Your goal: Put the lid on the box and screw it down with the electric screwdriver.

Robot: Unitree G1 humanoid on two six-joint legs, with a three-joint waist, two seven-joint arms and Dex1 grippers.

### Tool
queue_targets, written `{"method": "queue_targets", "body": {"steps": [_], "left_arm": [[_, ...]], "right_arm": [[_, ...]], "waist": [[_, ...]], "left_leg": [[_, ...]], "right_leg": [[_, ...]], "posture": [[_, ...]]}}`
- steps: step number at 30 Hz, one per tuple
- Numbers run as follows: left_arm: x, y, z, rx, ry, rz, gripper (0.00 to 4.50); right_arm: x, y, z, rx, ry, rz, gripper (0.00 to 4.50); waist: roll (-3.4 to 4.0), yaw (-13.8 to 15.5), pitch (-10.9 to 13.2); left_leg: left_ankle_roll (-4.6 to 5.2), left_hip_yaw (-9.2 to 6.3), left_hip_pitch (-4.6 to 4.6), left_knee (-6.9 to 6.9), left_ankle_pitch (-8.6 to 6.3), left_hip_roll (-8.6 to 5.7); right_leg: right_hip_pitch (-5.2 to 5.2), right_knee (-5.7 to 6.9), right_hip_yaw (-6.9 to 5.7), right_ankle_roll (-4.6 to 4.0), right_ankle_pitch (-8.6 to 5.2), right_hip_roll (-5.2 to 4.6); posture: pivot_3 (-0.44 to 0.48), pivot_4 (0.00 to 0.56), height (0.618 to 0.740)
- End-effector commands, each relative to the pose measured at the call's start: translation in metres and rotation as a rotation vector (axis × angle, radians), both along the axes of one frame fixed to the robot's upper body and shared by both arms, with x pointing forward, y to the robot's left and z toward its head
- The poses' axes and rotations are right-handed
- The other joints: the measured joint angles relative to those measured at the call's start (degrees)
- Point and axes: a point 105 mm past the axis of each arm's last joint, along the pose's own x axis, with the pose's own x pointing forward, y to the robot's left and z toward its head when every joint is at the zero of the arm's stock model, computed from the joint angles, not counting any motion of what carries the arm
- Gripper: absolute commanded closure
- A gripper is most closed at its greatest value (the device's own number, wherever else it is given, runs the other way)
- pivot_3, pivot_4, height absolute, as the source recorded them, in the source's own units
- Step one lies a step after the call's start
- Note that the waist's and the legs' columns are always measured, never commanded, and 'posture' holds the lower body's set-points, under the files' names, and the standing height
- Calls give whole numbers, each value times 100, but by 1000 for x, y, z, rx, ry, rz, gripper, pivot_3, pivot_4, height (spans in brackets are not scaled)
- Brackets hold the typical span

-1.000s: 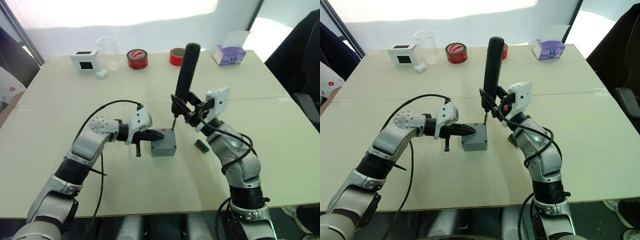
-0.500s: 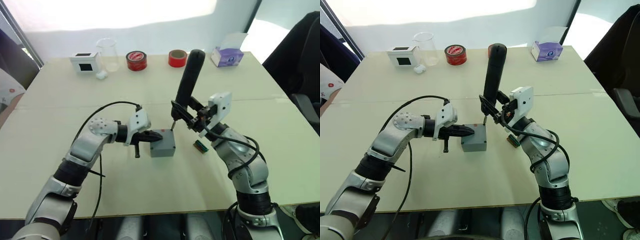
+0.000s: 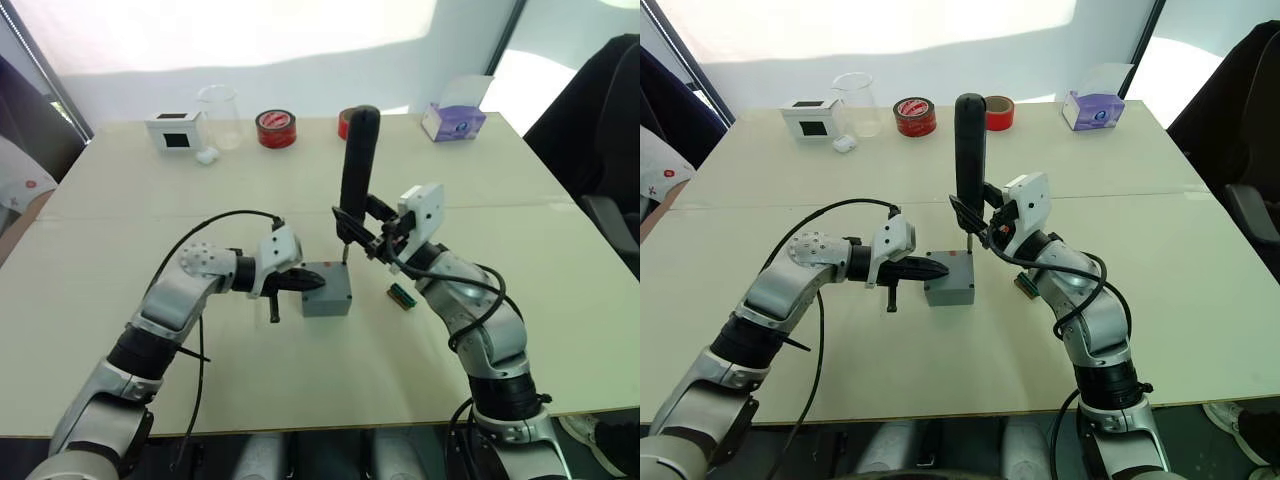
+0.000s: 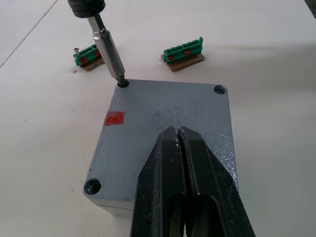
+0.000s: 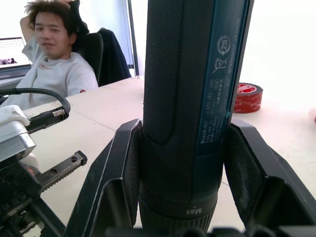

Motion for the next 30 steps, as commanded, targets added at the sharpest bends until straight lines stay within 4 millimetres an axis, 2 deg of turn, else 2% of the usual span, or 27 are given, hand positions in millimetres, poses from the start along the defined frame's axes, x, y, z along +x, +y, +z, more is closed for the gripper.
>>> {"method": "queue_targets", "body": {"steps": [1,24,30], "left_arm": [[-2,4,-8,37,23,10,4500],[-3,4,-11,56,27,0,4500],[-3,2,-12,53,26,-5,4500]], "right_arm": [[2,1,-58,-67,202,-8,2634],[-1,-7,-61,5,223,-38,2634],[-4,-10,-59,-9,208,-34,2634]], "waist": [[-3,1,-10],[-3,-4,-46],[-8,-1,-50]], "left_leg": [[0,-1,3,0,0,3],[2,0,16,-9,-3,22],[2,5,67,-54,-3,21]], "right_leg": [[4,-1,0,0,0,0],[6,-6,-1,-9,-6,0],[27,-34,0,-10,-7,-5]], "posture": [[0,150,740],[0,150,740],[0,150,740]]}}
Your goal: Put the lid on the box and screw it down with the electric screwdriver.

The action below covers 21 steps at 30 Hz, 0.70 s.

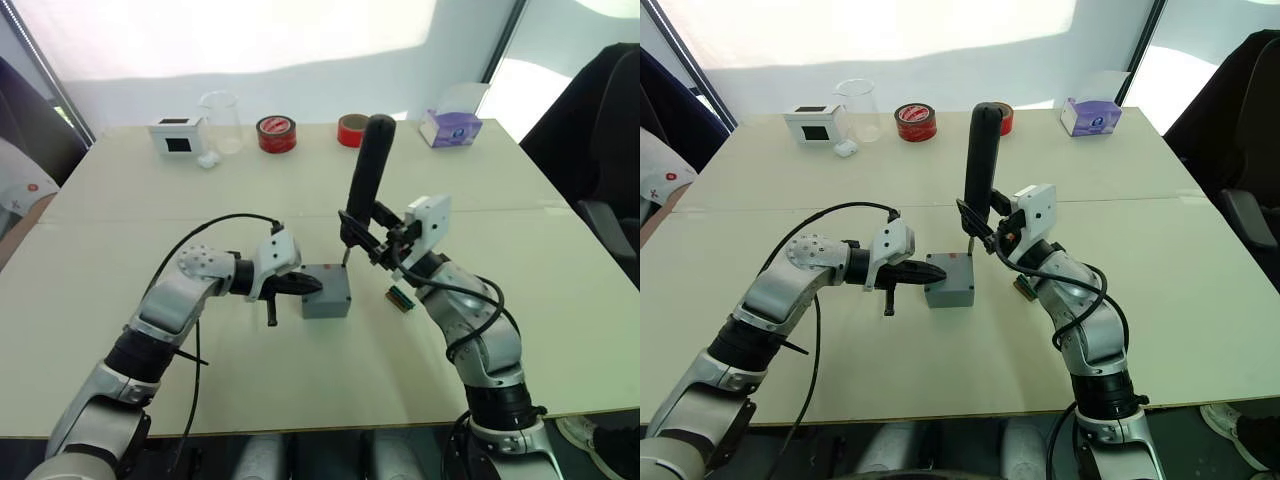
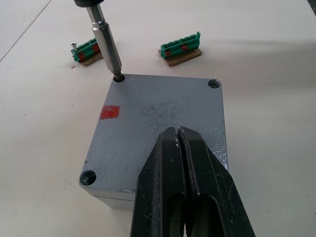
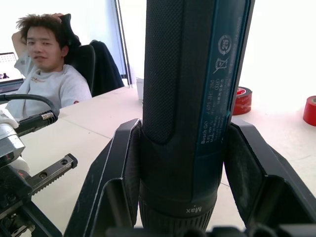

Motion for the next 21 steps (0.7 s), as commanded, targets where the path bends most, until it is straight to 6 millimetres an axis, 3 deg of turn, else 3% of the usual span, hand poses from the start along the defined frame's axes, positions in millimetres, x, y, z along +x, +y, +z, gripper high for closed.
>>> {"method": "queue_targets", "body": {"steps": [1,6,12,14,16,21], "left_arm": [[-2,0,-8,31,20,-5,4500],[-2,-1,-9,29,21,-6,4500],[-2,-2,-10,22,25,-7,4500],[-1,-2,-8,9,29,-5,4500],[0,-4,-7,-12,36,-3,4500],[0,-13,-2,-78,68,-13,4500]], "right_arm": [[-1,-2,-46,-76,177,4,2634],[-1,-5,-28,-104,118,16,2634],[4,-10,48,-35,-8,46,2634],[6,-22,83,11,-50,27,2634],[10,-32,102,34,-34,-4,2634],[14,-66,151,126,100,-46,2634]], "waist": [[-1,3,-2],[0,7,-2],[8,22,6],[15,28,13],[16,57,16],[31,122,27]], "left_leg": [[0,0,11,-16,0,-1],[0,-1,21,-31,0,1],[0,-4,12,-32,0,3],[-1,-3,-21,-31,1,2],[-15,-3,-81,-20,10,0],[-17,-1,-89,-27,12,0]], "right_leg": [[9,-13,0,0,0,-1],[17,-26,-2,-1,0,0],[8,-27,-4,-17,-8,-2],[-16,-26,-3,-3,1,-4],[-61,-13,-3,-6,9,-7],[-70,-15,-5,-7,8,-5]], "posture": [[0,150,740],[0,150,740],[0,150,740],[0,150,740],[0,150,740],[0,150,740]]}}
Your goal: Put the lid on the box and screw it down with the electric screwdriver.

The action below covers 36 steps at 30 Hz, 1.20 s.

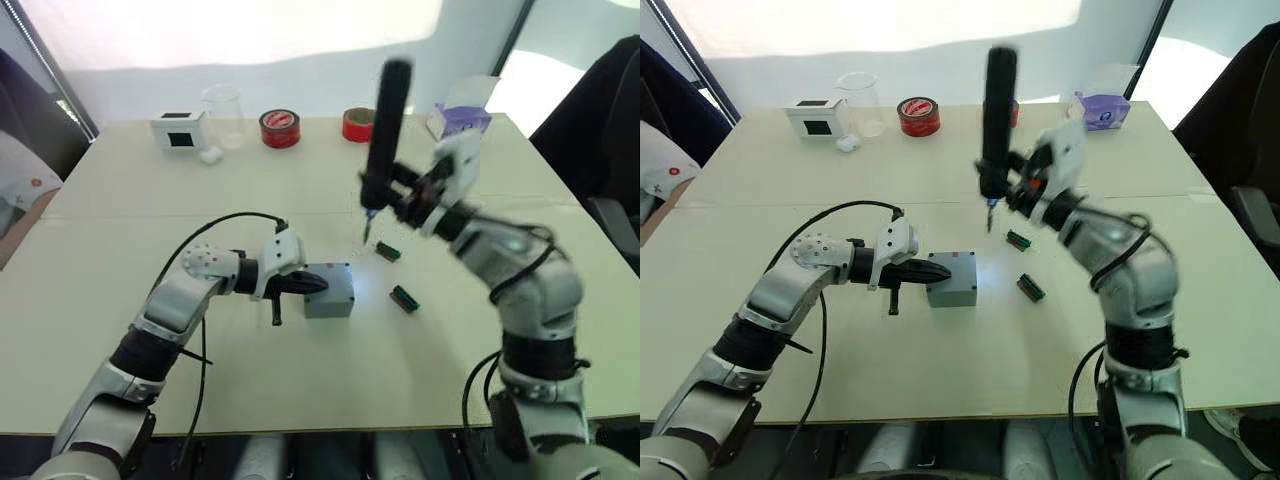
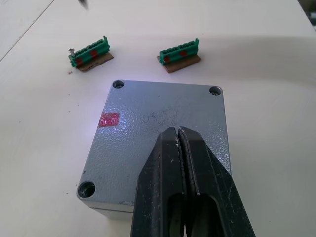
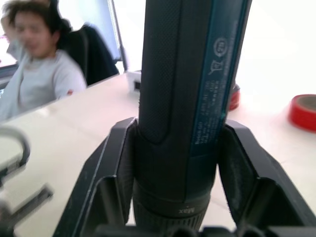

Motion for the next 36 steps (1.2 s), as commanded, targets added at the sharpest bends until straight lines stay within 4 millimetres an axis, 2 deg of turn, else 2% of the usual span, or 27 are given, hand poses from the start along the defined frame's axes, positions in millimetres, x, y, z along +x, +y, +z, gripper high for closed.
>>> {"method": "queue_targets", "body": {"steps": [1,2,4,6,9,11,13,15,16,18,23,28,34,35,36], "left_arm": [[-1,-3,-4,-19,38,4,4500],[-2,-4,-1,-30,35,3,4500],[-7,-4,10,-80,40,-14,4500],[-10,-2,24,-144,43,-20,4500],[-17,2,40,-151,-8,-25,4500],[-25,2,48,-141,-40,-40,4500],[-33,3,52,-144,-44,-57,4500],[-39,5,53,-133,-45,-69,4500],[-43,12,52,-124,-46,-73,4500],[-49,13,48,-95,-46,-59,4500],[-67,8,41,-114,-3,-47,4500],[-79,-3,48,-137,14,-104,4500],[-73,-3,48,-113,11,-107,4500],[-71,-1,48,-103,8,-104,4500],[-69,1,48,-95,7,-102,4500]], "right_arm": [[-6,-34,50,92,59,-34,2634],[-3,-51,54,49,81,-111,2634],[2,-81,41,-75,165,-261,2634],[0,-103,12,-181,349,-315,2634],[-22,-132,-38,-225,690,-279,2634],[-29,-148,-55,-232,798,-310,2634],[-30,-158,-65,-278,849,-366,2634],[-31,-158,-70,-286,881,-348,2634],[-31,-151,-72,-289,888,-315,2634],[-26,-152,-82,-266,947,-307,2634],[-17,-151,-106,-266,1040,-291,2634],[-19,-152,-120,-293,1092,-295,2634],[-23,-153,-130,-314,1125,-283,2634],[-25,-160,-135,-379,1111,-306,2634],[-26,-164,-138,-428,1100,-318,1660]], "waist": [[8,-2,7],[24,12,23],[14,49,26],[14,22,26],[7,-10,34],[14,-28,39],[57,-111,64],[97,-148,92],[100,-153,98],[97,-184,101],[73,-94,117],[72,-17,119],[72,6,119],[72,7,119],[72,9,119]], "left_leg": [[1,0,0,0,0,2],[1,2,0,0,0,2],[1,-2,-7,0,0,-2],[8,-4,-10,-3,-4,-1],[17,8,-32,0,-10,-2],[18,10,-61,3,-9,-1],[17,22,-81,4,-8,1],[15,30,-83,6,-6,1],[15,31,-83,6,-6,1],[15,32,-82,6,-6,15],[13,26,-84,12,-5,18],[12,24,-89,21,-4,3],[8,22,-87,21,-2,4],[7,21,-87,21,-1,4],[7,21,-87,21,-1,4]], "right_leg": [[1,-4,-2,0,0,1],[1,-4,-1,0,0,0],[3,-10,-8,-4,1,-6],[9,-30,-15,-7,-1,-5],[-5,-38,-7,-3,1,-7],[-34,-36,-7,-2,1,-8],[-62,-30,-1,0,3,-8],[-70,-22,3,2,4,-9],[-71,-20,3,2,4,-8],[-74,-23,3,3,3,9],[-68,-20,0,2,3,17],[-66,-21,1,9,6,4],[-65,-19,-1,9,7,8],[-64,-17,-2,9,7,8],[-64,-18,-3,9,7,8]], "posture": [[0,150,740],[0,150,740],[0,150,740],[0,150,740],[0,150,740],[0,150,740],[0,150,740],[0,150,740],[0,150,740],[0,150,740],[0,150,740],[0,150,740],[0,150,740],[0,150,740],[0,150,740]]}}
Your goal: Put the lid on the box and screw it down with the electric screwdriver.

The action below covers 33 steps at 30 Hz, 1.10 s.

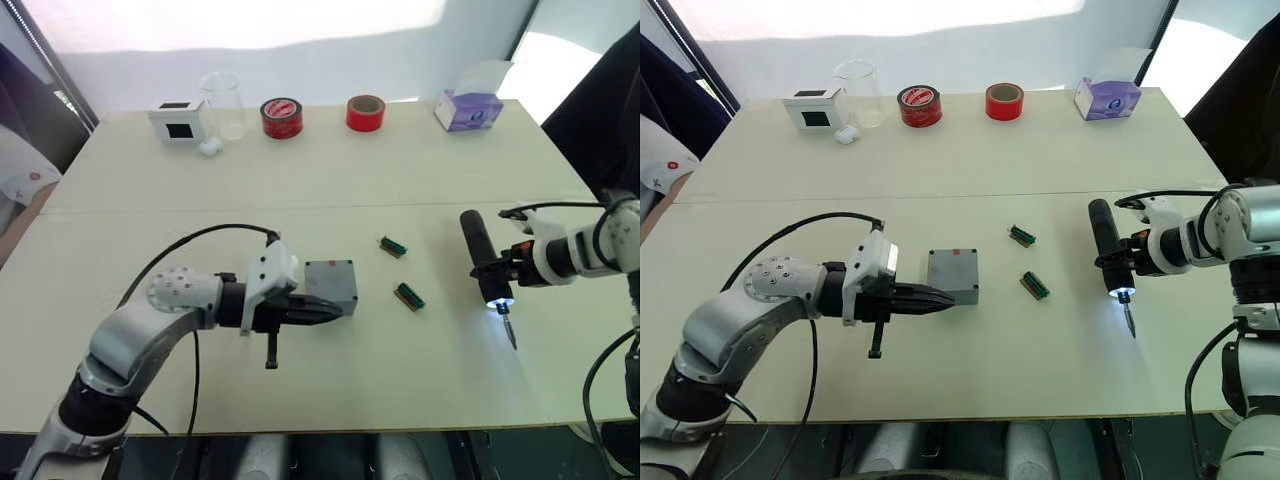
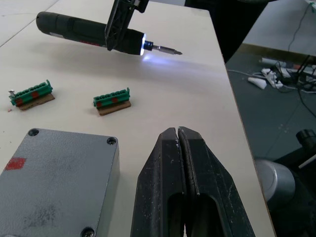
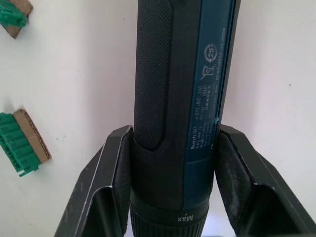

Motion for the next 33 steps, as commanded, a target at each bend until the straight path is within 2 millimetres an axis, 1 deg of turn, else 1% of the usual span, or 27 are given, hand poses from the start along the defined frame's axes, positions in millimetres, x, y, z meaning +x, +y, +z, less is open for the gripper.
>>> {"method": "queue_targets", "body": {"steps": [1,2,3,5,7,10,11,14,16,18,19,20,21,22,24,25,27,29,31,33], "left_arm": [[4,5,5,19,-32,-3,4500],[4,6,5,23,-34,1,4500],[7,8,4,34,-49,19,4500],[12,10,2,50,-66,44,4500],[15,14,2,51,-66,59,4500],[27,23,6,56,-88,111,4500],[31,26,7,56,-94,131,4500],[42,39,14,39,-108,208,4500],[44,44,15,33,-111,233,4500],[46,49,14,33,-112,261,4500],[49,53,14,34,-113,289,4500],[56,58,15,25,-118,337,4500],[66,65,13,30,-119,394,4500],[72,70,6,69,-122,426,4500],[73,76,-12,159,-127,416,4500],[72,77,-18,187,-129,405,4500],[74,78,-22,203,-131,410,4500],[75,78,-24,209,-127,401,4500],[74,71,-26,209,-125,379,4500],[73,64,-28,206,-121,354,4500]], "right_arm": [[-1,-15,3,-141,-56,57,1409],[-2,-18,2,-164,-61,70,1101],[0,-16,4,-151,-76,78,625],[3,-12,8,-126,-93,86,48],[6,-12,14,-137,-120,95,48],[11,-12,28,-171,-190,119,48],[13,-10,35,-177,-217,129,48],[19,3,69,-220,-388,244,48],[18,9,78,-257,-438,310,48],[14,20,83,-316,-484,417,48],[12,34,87,-319,-520,496,48],[5,57,87,-285,-543,604,48],[-5,83,81,-227,-548,721,48],[-19,107,70,-177,-539,842,48],[-38,132,45,-121,-504,973,48],[-46,138,33,-104,-483,1006,48],[-56,147,17,-73,-460,1045,48],[-57,157,8,-29,-461,1034,48],[-55,165,-2,-13,-463,1019,48],[-54,171,-9,-9,-466,1010,48]], "waist": [[0,1,0],[0,-4,0],[-3,-5,0],[-4,-10,1],[-4,-10,1],[-4,-11,1],[-4,-11,1],[-4,-11,1],[-4,-10,1],[-4,3,1],[-4,-1,1],[-4,-7,1],[-5,-8,1],[-7,-13,0],[-20,-28,-4],[-25,-22,-3],[-27,17,-2],[-29,18,0],[-35,4,1],[-38,14,2]], "left_leg": [[0,-1,1,0,0,0],[0,0,0,1,0,-1],[0,0,2,1,0,0],[0,1,2,5,0,0],[-1,0,3,5,0,0],[-2,0,3,5,1,1],[-3,0,3,5,2,2],[-4,0,2,5,2,2],[-4,-1,2,5,2,2],[-4,-3,2,5,2,3],[-4,-2,2,5,2,3],[-5,-2,2,6,2,3],[-5,-2,2,6,3,3],[-6,-5,3,6,4,5],[-7,-6,7,5,4,14],[-7,-8,8,6,4,18],[-8,-8,5,4,4,14],[-8,-7,0,12,4,1],[-4,-9,-1,37,2,1],[2,-15,0,59,-2,1]], "right_leg": [[1,0,-1,0,0,0],[1,-1,-1,0,0,0],[2,-1,0,0,0,0],[3,0,0,1,0,0],[3,3,0,2,1,0],[2,5,0,2,1,2],[2,4,0,2,1,3],[0,5,0,2,1,3],[-1,5,0,3,1,3],[0,4,-1,3,1,3],[1,3,-1,3,1,3],[1,3,-1,3,1,3],[1,4,0,3,1,3],[1,6,-2,3,1,4],[2,9,-3,3,1,15],[3,10,-3,3,1,21],[2,8,-4,3,1,17],[2,11,-3,3,1,1],[11,15,-3,11,7,1],[16,31,-4,11,7,2]], "posture": [[0,150,740],[0,150,740],[0,150,740],[0,150,740],[0,150,740],[0,150,740],[0,150,740],[0,150,740],[0,150,740],[0,150,740],[0,150,740],[0,150,740],[0,150,740],[0,150,740],[0,150,740],[0,150,740],[0,150,740],[0,150,740],[0,150,740],[0,150,740]]}}
